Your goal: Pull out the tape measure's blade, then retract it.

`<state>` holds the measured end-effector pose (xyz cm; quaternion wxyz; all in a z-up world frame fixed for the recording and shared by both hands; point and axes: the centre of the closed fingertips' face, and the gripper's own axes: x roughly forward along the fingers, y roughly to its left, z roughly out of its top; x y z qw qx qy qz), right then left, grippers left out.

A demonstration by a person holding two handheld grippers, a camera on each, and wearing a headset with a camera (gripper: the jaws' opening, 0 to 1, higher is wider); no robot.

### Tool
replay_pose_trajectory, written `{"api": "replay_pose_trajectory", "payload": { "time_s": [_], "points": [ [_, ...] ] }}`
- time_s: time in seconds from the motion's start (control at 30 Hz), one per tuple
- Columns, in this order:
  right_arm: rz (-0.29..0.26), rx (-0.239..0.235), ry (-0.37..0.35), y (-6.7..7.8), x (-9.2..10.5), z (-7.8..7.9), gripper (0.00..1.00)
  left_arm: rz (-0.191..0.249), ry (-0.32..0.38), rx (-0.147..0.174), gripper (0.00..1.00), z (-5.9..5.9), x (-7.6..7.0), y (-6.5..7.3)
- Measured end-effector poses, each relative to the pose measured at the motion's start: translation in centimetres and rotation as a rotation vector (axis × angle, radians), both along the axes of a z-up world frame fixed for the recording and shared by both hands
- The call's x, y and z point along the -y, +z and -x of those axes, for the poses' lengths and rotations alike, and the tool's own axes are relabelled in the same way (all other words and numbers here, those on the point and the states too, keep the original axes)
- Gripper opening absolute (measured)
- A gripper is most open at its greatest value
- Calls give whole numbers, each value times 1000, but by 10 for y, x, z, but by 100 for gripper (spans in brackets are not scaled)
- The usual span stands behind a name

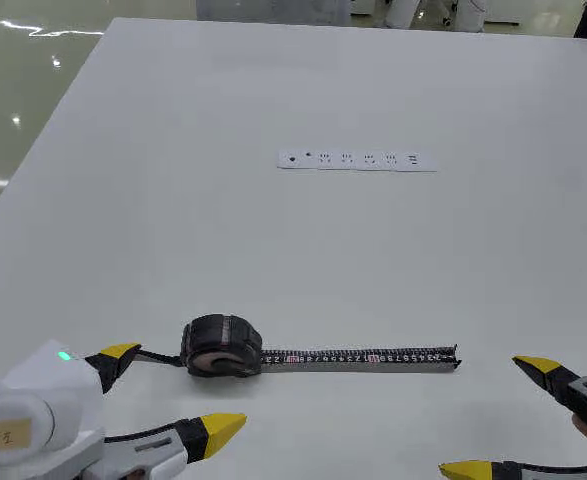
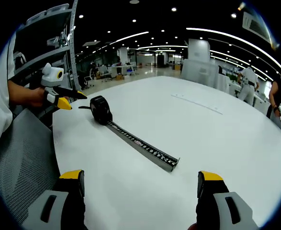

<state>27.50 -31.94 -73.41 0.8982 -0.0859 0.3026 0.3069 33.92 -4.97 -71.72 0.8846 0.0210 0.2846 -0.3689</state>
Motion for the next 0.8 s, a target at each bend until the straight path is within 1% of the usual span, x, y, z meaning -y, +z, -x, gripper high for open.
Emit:
{"api": "replay_pose_trajectory", "payload": {
  "time_s": [0.03, 0.07, 0.1, 0.13, 0.2, 0.27, 0.33, 0.37, 0.43, 0.47, 0.53, 0.6, 0.67, 0.7, 0.73, 0.8],
  "points": [
    [0, 1, -1, 0, 0, -1, 99, 6, 1, -5, 85, -1, 3, -1],
    [-1, 1, -1, 0, 1, -1, 99, 3, 1, -3, 85, -1, 5, -2],
    [-2, 1, -2, 0, 1, -2, 99, 3, -8, -8, 85, -1, 8, -4],
    [0, 1, -2, 0, 2, -2, 99, 5, -5, -15, 85, -1, 9, -6],
    [1, 1, -2, 0, 3, -3, 99, 6, -9, -11, 85, -3, 12, -7],
    [-2, -1, -3, 0, 3, -4, 99, 6, -12, -19, 85, -3, 16, -9],
    [0, -2, -3, -2, 3, -4, 99, 4, -13, -19, 85, -4, 18, -11],
    [-2, -4, -2, -2, 3, -5, 99, 5, -18, -27, 84, -4, 20, -13],
    [0, -3, -1, -2, 3, -6, 99, 5, -17, -31, 85, -4, 21, -15],
    [-2, -3, -1, -2, 3, -6, 99, 9, -23, -37, 84, -3, 22, -16],
    [0, -2, -3, -2, 4, -7, 99, 8, -22, -33, 84, -4, 23, -15],
    [-1, -4, -1, -3, 4, -9, 99, 21, -17, -42, 84, -3, 26, -16],
    [0, -4, 1, -4, 4, -10, 99, 22, -16, -43, 84, -3, 27, -17],
    [-1, -7, 1, -5, 4, -11, 99, 36, -7, -43, 83, -3, 29, -15],
    [-1, -7, 3, -5, 4, -11, 99, 39, -2, -45, 83, -3, 30, -15],
    [-2, -8, 6, -6, 3, -12, 99, 34, 3, -47, 84, -4, 30, -17]
  ]
}}
